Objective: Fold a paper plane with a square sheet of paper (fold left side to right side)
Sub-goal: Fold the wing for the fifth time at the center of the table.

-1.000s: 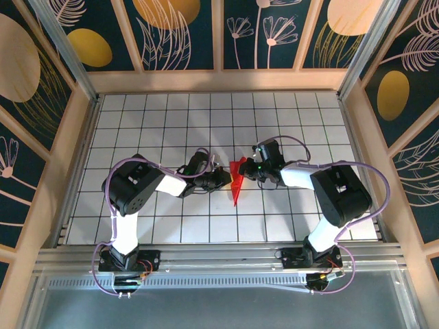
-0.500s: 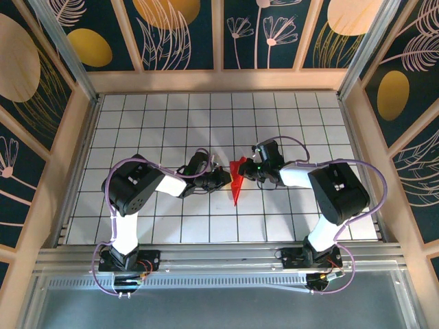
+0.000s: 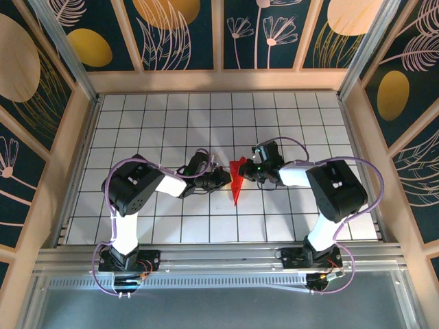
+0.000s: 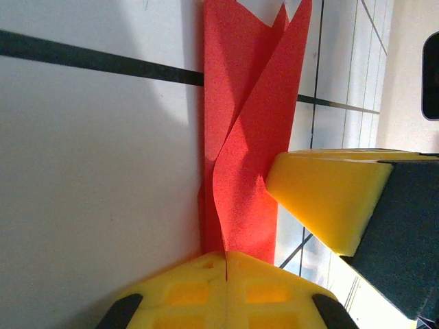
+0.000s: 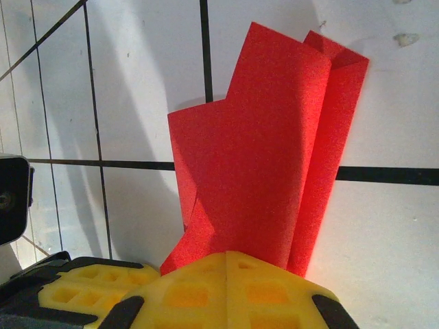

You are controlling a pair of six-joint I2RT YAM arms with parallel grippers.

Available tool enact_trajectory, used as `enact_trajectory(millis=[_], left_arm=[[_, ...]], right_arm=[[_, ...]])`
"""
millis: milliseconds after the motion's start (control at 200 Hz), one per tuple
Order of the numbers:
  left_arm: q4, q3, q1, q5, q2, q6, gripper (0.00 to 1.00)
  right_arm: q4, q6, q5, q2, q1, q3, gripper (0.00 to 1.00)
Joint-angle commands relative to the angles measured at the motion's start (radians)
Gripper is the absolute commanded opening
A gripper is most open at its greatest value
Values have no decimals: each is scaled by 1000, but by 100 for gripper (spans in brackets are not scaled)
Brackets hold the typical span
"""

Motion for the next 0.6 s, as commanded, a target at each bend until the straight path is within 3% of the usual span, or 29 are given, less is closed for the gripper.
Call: enact_trajectory(millis=[0, 595], left_arm=[[-180, -54, 20, -128, 46, 3, 0], [-131, -65, 20, -103, 32, 4, 0]], right_arm=[[19, -22, -8, 22, -7, -6, 0], [-34, -30, -3, 56, -9, -29, 0]])
